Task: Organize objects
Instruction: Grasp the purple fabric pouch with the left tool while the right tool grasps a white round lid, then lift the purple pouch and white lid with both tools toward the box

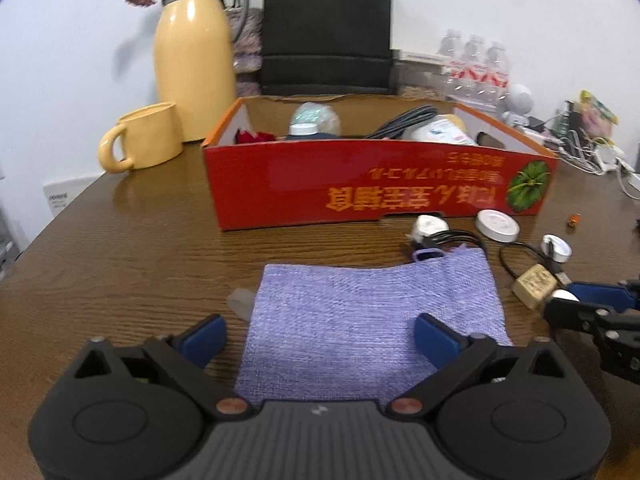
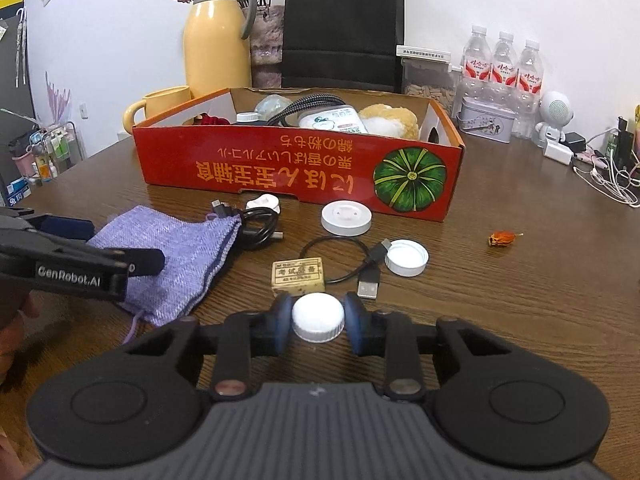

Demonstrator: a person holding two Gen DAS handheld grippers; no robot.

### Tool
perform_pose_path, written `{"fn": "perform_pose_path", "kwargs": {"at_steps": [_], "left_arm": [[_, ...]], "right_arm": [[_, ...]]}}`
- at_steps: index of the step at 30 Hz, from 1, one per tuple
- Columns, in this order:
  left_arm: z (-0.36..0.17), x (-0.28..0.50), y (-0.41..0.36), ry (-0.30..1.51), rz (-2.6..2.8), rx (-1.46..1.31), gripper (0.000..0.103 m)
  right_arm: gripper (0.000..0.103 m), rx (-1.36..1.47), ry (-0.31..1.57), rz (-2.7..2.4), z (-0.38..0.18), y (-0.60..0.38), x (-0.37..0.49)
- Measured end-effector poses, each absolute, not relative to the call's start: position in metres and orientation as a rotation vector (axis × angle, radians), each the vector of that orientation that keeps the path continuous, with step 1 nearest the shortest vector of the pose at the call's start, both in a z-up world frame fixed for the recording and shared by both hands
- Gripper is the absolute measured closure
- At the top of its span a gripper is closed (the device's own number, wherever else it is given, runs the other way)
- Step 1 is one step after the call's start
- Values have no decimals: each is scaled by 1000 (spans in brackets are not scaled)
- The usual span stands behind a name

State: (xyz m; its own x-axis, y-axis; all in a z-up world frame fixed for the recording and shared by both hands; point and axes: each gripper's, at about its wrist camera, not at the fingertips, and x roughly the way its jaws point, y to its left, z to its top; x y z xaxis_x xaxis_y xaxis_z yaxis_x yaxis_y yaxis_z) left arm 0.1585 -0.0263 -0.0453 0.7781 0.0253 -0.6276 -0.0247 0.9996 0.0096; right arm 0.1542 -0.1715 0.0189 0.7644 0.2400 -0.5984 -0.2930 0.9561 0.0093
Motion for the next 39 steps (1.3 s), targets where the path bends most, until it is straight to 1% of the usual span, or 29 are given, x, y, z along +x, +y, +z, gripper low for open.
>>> {"fn": "perform_pose_path", "kwargs": {"at_steps": [1, 3, 4, 8, 10, 11, 12, 15, 17, 19, 24, 29, 32, 39], "left_arm": [[-45, 157, -27, 672, 21, 2, 11], [-44, 152, -31, 657, 11, 9, 21], [-44, 152, -32, 652, 10, 11, 23], [-43, 147, -34, 635, 19, 10, 37], [-42, 144, -33, 625, 4, 1, 55], [-42, 141, -36, 620, -8, 3, 68], [-41, 138, -41, 615, -10, 13, 78], [-42, 134, -51, 597, -14, 49, 91], [-42, 133, -53, 594, -7, 54, 96], [-41, 131, -50, 593, -16, 29, 98], [-27, 121, -44, 538, -35, -9, 98], [-4, 114, -42, 472, -51, -33, 98], [9, 113, -42, 432, -61, -37, 98], [35, 124, -43, 375, -75, -45, 98]], "right_arm": [[74, -86, 638, 289, 19, -172, 154], [74, -84, 638, 287, 19, -172, 154], [74, -81, 638, 286, 19, -172, 154], [74, -78, 639, 283, 18, -173, 154], [74, -75, 639, 283, 18, -174, 155], [74, -74, 639, 282, 18, -174, 154], [74, -73, 639, 282, 18, -174, 154], [74, -71, 639, 278, 18, -175, 155], [74, -68, 638, 276, 18, -175, 155], [74, -62, 639, 274, 18, -176, 155], [74, -42, 620, 280, 19, -180, 152], [74, -19, 533, 287, 26, -183, 143], [74, -18, 512, 291, 30, -181, 143], [74, -23, 436, 306, 55, -174, 150]]}}
